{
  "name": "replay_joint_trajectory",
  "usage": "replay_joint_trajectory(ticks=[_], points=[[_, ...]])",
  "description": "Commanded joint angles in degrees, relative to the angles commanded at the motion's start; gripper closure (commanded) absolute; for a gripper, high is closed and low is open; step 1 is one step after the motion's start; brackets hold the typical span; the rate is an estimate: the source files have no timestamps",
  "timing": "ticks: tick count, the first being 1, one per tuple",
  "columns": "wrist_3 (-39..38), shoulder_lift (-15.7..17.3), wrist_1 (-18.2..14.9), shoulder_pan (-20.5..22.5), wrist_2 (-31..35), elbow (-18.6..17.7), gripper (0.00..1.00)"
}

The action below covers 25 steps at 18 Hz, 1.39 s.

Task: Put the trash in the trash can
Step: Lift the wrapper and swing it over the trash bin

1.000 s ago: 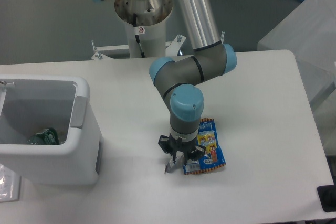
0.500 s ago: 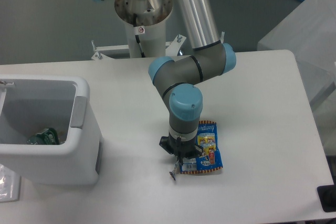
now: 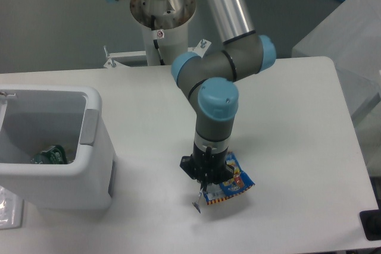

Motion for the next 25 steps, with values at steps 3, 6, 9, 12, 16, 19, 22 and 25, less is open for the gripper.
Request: replay_joint_trajectory(ticks=[3, 6, 9, 12, 16, 19, 22, 25], points=[[-5.62, 0.97, 0.00, 0.27, -4.49, 3.69, 0.96], [-14.14, 1.58, 0.00, 0.18, -7.39, 8.43, 0.96], [-22.22, 3.96, 0.00, 0.27, -10.74, 12.48, 0.96], [-28.21, 7.38, 0.00, 0.00, -12.67, 14.42, 0.96], [-32.35, 12.65, 0.00, -0.35, -15.92, 14.69, 0.96], [-35.34, 16.78, -0.17, -1.92, -18.73, 13.81, 0.96], [-36.75, 19.86, -0.35, -5.69, -19.01, 12.23, 0.96], [-36.75, 21.54, -0.53, -10.00, -19.01, 10.74, 0.96]])
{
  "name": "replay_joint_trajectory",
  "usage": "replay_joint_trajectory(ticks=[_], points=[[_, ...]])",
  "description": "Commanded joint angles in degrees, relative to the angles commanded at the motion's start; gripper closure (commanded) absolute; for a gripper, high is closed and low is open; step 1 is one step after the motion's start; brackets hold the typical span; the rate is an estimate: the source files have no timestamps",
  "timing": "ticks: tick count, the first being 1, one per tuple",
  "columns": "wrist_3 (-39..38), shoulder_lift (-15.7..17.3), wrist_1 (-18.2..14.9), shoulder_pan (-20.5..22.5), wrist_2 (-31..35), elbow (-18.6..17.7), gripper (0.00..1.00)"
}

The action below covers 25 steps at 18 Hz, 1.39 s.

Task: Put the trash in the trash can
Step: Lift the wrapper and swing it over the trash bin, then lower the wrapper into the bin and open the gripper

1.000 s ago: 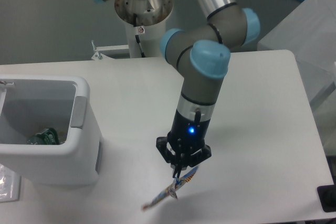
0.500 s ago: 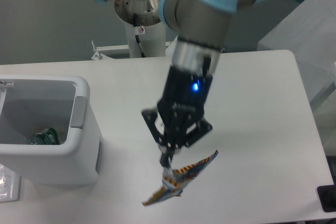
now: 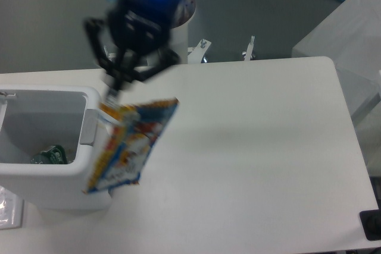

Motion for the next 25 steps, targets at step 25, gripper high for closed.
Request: replay_joint_trajectory(ticks=[25], points=[[0.44, -0.78, 0.26, -8.80, 0.61, -16.00, 0.93]])
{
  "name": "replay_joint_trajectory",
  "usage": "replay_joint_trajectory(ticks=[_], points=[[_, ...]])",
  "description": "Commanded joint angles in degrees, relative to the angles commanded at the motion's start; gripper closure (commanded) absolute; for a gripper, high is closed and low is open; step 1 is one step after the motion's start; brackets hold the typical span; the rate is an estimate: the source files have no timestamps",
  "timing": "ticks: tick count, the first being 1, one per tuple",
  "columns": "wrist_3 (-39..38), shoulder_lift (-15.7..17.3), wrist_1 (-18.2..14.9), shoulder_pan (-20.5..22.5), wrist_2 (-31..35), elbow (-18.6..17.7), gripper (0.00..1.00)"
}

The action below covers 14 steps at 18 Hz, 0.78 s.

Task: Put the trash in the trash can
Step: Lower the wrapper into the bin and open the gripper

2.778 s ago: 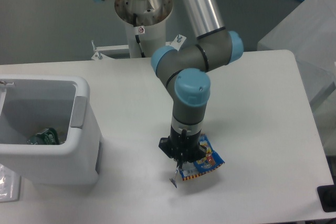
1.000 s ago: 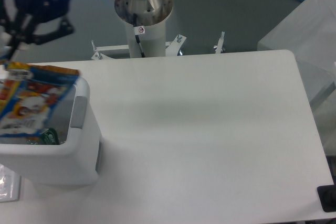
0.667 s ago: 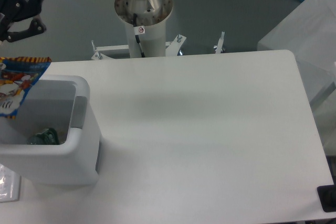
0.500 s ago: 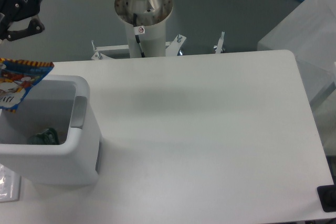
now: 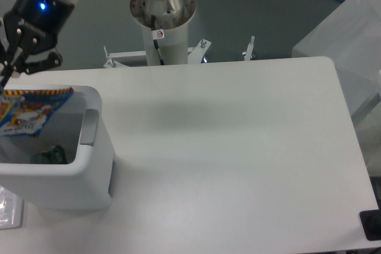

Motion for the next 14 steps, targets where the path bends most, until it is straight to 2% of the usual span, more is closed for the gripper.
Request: replay_joint_trajectory(ticks=[1, 4, 6, 7, 9, 10, 14], points=[[0.09, -0.44, 0.00, 0.00, 0.00, -0.09, 0.91], [1.75, -0.71, 0.00, 0.00, 0.53, 0.00, 0.68], [2.90, -0.89, 0.00, 0.00, 0.79, 0.00, 0.62], [3.34, -0.89, 0.00, 0.00, 0.79, 0.00, 0.54], [5.53, -0.71, 0.00, 0.00, 0.88, -0.17, 0.23], [5.97, -0.36, -0.09, 0.00, 0.88, -0.26, 0.00], [7.29, -0.71, -0.09, 0.17, 0.88, 2.72, 0.00]])
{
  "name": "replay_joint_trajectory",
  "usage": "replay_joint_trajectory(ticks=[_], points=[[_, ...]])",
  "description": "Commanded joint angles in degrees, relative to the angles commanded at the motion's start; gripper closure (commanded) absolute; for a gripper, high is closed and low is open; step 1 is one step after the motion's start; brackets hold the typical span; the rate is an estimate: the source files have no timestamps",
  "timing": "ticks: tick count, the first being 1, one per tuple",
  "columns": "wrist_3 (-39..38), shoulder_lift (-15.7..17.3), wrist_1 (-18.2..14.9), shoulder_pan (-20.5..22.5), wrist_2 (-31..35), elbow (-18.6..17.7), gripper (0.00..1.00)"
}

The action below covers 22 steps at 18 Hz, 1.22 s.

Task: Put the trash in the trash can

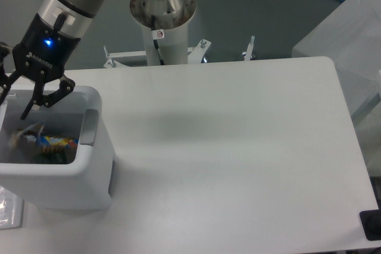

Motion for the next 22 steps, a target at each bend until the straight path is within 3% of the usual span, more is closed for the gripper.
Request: replay_joint_trajectory(ticks=[3, 6, 8, 12, 15, 19, 22], points=[[5.94, -0.44, 0.00, 4.46, 0.35, 2.29, 0.00], [16.33, -2.54, 0.00, 8.16, 7.35, 4.30, 0.00], [17.84, -5.88, 0.09, 9.31, 12.72, 7.64, 0.00], [21.00, -7.91, -0.44, 13.53, 20.02, 12.39, 0.00], [28.62, -7.30, -2.45, 16.61, 24.08, 11.53, 0.00], [45.14, -6.59, -8.51, 17.67, 27.58, 11.26, 0.00], [47.81, -6.15, -9.23, 17.67, 30.76, 10.30, 0.00]])
